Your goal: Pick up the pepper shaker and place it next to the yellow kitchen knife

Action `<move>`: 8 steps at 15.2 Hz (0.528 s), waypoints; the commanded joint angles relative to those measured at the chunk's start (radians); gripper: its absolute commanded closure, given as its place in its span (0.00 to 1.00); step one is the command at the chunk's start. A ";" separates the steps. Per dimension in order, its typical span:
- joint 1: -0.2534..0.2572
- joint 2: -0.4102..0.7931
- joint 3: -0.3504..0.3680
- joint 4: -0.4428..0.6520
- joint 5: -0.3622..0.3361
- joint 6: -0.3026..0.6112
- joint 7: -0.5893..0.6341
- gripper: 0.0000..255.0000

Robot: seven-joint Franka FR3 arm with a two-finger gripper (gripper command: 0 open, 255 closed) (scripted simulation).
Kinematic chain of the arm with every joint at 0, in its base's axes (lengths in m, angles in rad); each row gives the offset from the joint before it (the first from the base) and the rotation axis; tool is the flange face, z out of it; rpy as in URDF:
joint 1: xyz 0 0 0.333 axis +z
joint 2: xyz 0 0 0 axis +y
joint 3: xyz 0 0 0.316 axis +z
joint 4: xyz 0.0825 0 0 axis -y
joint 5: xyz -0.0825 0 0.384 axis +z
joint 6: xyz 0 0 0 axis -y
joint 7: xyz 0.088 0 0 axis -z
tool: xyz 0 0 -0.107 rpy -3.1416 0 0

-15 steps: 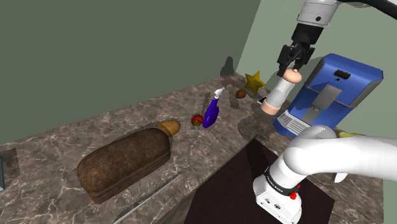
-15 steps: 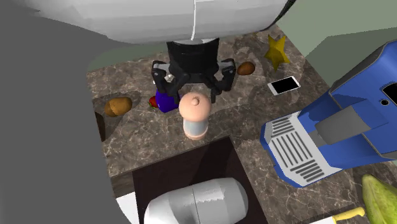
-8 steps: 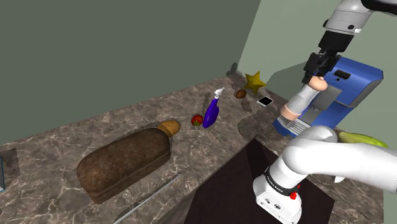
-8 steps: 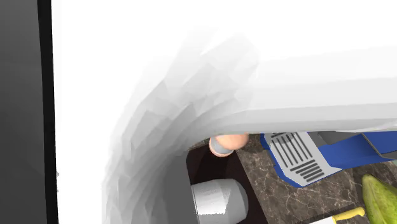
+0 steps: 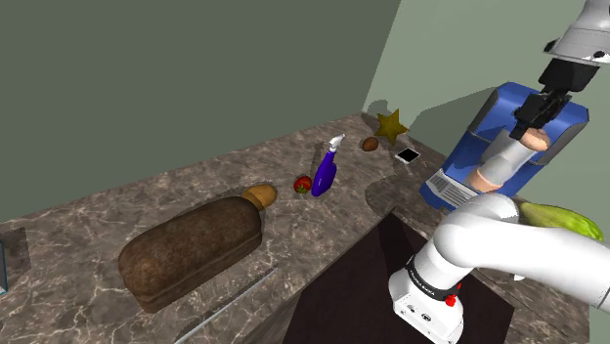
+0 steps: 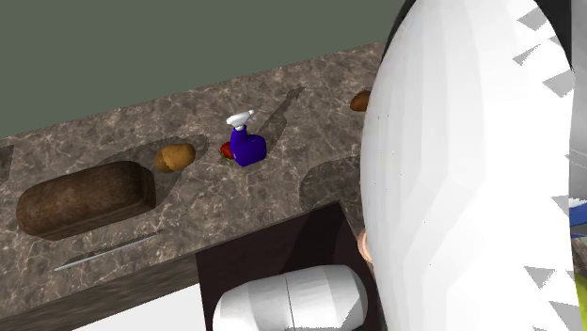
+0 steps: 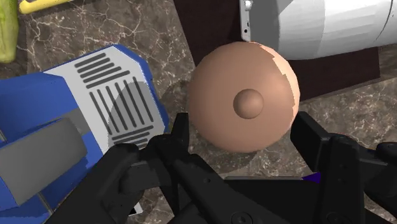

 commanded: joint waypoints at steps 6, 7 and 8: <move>0.001 -0.078 -0.107 0.076 -0.185 -0.099 -0.162 1.00; 0.004 -0.086 -0.121 0.091 -0.214 -0.112 -0.187 1.00; 0.007 -0.093 -0.136 0.107 -0.242 -0.124 -0.212 1.00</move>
